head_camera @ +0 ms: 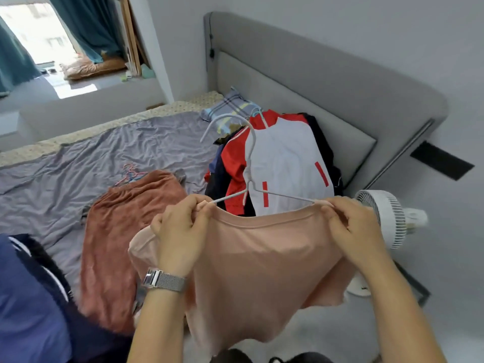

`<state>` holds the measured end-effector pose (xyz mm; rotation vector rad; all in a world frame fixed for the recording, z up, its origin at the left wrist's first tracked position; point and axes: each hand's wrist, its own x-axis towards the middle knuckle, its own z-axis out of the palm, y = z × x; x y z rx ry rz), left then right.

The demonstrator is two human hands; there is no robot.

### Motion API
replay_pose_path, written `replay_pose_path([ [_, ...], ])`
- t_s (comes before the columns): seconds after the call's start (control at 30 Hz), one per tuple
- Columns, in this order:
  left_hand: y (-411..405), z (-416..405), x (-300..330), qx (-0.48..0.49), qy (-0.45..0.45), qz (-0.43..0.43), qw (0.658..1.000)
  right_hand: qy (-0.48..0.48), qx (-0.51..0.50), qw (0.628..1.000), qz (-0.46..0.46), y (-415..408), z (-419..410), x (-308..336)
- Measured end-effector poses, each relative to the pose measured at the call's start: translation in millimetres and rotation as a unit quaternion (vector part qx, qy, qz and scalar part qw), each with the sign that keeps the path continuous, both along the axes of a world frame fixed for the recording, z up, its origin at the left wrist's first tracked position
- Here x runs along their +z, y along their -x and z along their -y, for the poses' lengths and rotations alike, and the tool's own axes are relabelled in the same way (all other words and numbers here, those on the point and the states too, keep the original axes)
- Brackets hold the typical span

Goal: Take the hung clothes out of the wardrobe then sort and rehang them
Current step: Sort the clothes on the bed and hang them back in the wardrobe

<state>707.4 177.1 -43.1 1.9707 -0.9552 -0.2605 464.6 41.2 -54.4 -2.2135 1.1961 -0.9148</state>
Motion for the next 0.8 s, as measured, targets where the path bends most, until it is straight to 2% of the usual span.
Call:
replay_pose_path([
  [0.13,21,49,-8,-0.017,0.015,-0.029,0.999,0.002,-0.008,1.0,0.028,26,44,2],
  [0.23,19,73,-15,-0.026,0.005,-0.06,0.998,-0.025,0.006,1.0,0.013,28,77,-4],
  [0.33,2,102,-19,-0.02,-0.018,-0.063,0.998,-0.039,0.021,0.999,0.014,9,115,-13],
  [0.5,-33,177,-22,-0.025,-0.037,-0.058,0.997,-0.015,0.013,0.999,-0.04,-31,185,-26],
  [0.8,-69,309,-4,-0.084,-0.016,0.076,0.993,-0.05,-0.011,0.997,0.058,-41,286,-9],
])
